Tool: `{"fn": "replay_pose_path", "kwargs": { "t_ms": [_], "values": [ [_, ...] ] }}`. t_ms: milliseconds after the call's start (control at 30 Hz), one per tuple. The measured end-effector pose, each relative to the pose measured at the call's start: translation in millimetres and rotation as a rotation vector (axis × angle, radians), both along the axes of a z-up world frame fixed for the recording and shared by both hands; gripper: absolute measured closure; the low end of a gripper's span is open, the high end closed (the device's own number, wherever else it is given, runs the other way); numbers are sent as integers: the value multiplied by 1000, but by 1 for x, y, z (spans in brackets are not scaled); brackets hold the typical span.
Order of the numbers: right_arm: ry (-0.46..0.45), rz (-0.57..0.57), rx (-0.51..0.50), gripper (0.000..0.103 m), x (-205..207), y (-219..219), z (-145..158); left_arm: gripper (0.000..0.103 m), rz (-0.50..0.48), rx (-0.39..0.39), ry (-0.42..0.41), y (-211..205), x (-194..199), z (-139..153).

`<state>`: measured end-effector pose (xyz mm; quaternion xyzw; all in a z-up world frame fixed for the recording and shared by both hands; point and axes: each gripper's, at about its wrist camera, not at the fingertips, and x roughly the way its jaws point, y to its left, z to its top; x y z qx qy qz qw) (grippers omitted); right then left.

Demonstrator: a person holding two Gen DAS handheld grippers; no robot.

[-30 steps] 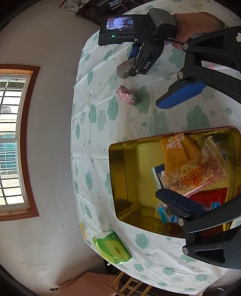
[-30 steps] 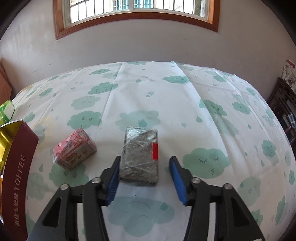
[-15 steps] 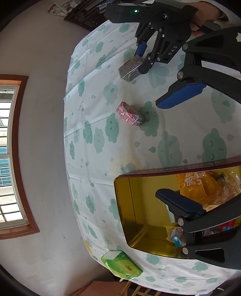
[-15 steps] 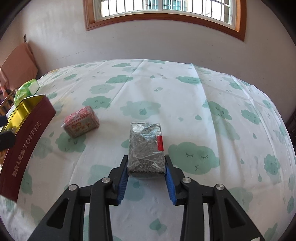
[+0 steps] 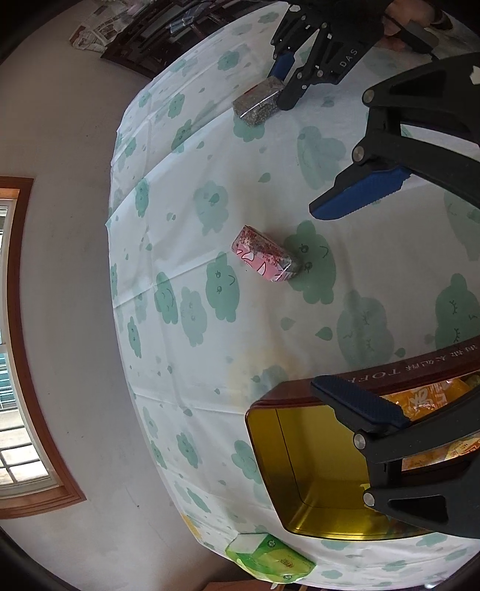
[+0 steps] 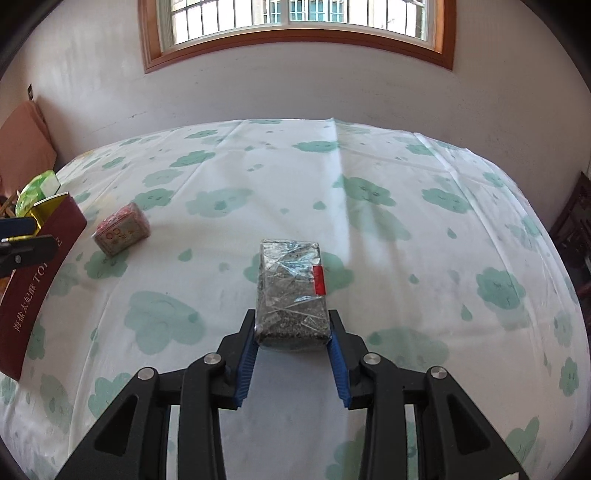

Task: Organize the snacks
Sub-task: 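Grasp the pink candy box with the left tool while the right tool holds the silver block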

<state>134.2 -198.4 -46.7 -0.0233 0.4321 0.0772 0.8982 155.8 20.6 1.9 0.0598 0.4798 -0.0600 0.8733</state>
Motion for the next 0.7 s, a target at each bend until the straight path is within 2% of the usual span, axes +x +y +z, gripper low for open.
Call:
{"fn": "replay_pose_path", "kwargs": {
  "t_ms": [133,233,367,500,600,700],
  "values": [
    [0,-1,-23,67,-1,2,0,37,-27,-4,34,-8,13,-11],
    [0,0,-28,67,-1,4,0,40,-40,-4,44,-13,21,-17],
    [1,1,-17,66,0,4,0,48,-54,0,50,-19,31,-23],
    [2,3,-14,65,0,3,0,51,-52,-8,73,-22,42,-31],
    [2,3,-15,65,0,2,0,59,-44,-36,98,-21,49,-36],
    [2,3,-15,65,0,2,0,74,-43,-56,109,-21,51,-39]
  ]
}}
